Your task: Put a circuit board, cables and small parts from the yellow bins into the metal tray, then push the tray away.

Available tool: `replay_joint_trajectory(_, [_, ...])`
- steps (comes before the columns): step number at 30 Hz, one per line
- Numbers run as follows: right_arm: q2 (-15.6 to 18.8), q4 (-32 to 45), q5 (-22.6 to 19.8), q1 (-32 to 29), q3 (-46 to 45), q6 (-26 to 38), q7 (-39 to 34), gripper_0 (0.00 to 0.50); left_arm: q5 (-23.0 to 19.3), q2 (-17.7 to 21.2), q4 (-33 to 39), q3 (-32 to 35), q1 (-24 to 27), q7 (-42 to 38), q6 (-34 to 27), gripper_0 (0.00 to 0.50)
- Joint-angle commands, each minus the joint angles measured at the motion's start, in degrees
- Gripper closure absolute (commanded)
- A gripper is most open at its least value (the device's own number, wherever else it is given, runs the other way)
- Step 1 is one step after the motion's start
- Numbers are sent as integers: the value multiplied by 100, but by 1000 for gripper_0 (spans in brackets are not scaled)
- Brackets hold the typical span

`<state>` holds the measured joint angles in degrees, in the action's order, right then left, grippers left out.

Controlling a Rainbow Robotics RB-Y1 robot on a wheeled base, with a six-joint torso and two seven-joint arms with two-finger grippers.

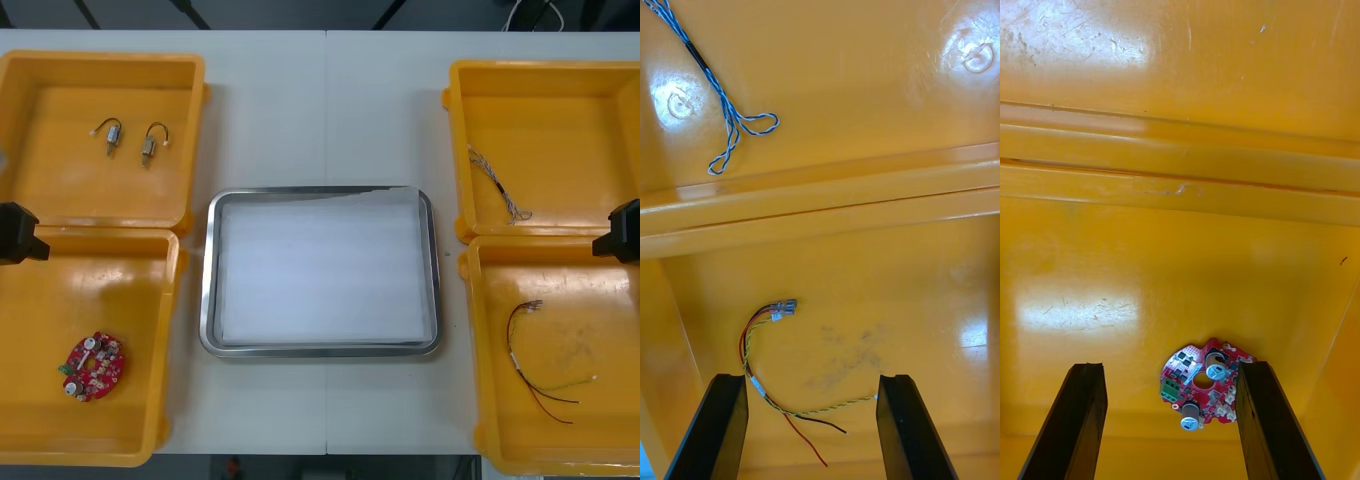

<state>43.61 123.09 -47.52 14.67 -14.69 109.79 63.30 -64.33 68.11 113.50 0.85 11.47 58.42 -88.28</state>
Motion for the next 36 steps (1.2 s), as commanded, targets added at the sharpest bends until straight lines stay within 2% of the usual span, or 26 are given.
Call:
replay_joint_trajectory(1, [218, 154, -47, -60, -175, 21, -11, 0, -44, -35, 128, 20, 154, 424, 47, 0])
replay_joint_trajectory(36, [218, 154, -47, -60, -175, 21, -11, 0, -44, -35, 128, 20, 154, 424, 47, 0])
